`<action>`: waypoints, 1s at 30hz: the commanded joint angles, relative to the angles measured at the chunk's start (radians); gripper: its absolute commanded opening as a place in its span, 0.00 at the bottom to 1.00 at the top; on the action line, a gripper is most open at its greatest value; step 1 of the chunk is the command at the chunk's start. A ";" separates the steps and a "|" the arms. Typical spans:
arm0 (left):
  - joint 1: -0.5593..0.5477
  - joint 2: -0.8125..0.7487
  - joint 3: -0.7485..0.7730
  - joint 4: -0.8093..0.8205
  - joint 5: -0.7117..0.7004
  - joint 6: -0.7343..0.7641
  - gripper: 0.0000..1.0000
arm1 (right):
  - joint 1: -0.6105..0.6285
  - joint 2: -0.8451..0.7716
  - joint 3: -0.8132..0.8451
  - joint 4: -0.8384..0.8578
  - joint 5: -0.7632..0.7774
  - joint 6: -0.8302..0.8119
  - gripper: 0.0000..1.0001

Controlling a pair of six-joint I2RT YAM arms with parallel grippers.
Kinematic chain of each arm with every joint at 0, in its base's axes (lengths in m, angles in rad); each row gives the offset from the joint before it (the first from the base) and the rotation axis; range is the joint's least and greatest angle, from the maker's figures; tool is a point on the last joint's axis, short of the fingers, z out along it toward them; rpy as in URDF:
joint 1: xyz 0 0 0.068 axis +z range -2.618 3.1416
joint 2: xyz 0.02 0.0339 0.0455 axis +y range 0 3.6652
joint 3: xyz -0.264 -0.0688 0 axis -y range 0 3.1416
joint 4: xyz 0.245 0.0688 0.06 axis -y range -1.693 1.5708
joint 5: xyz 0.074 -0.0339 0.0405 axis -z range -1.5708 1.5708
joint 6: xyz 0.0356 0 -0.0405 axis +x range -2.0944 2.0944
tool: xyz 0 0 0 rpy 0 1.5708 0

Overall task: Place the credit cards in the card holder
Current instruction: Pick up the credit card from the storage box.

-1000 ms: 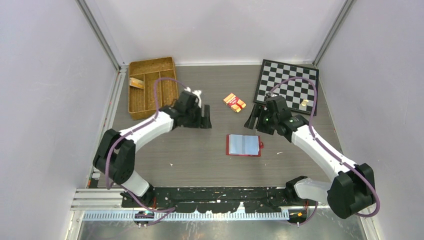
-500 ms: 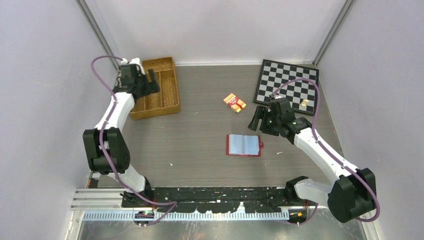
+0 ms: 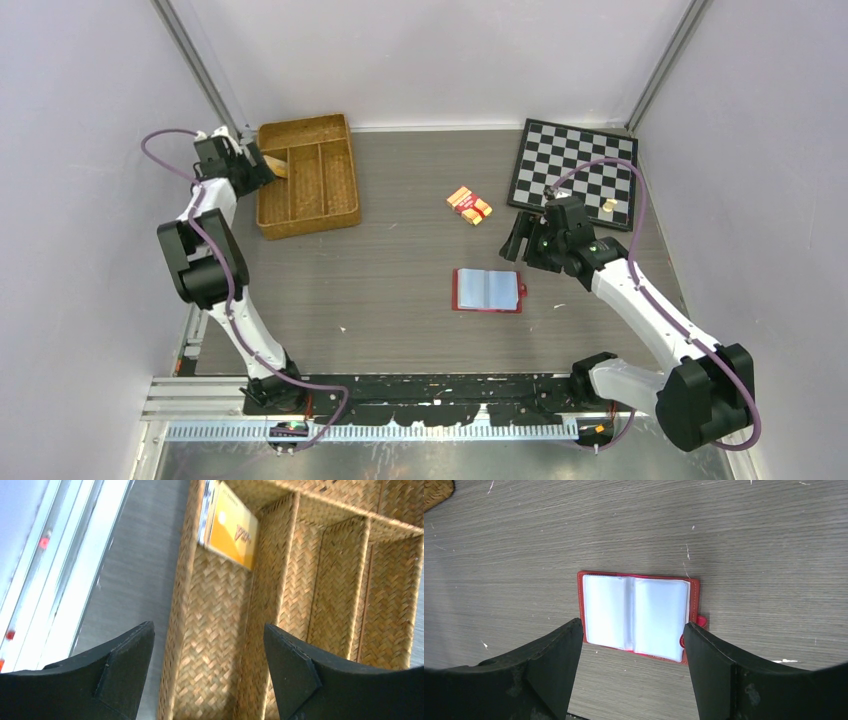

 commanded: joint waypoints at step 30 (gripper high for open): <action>0.046 0.443 0.613 -0.190 0.031 0.141 0.64 | -0.005 -0.048 0.039 -0.053 0.053 0.098 0.78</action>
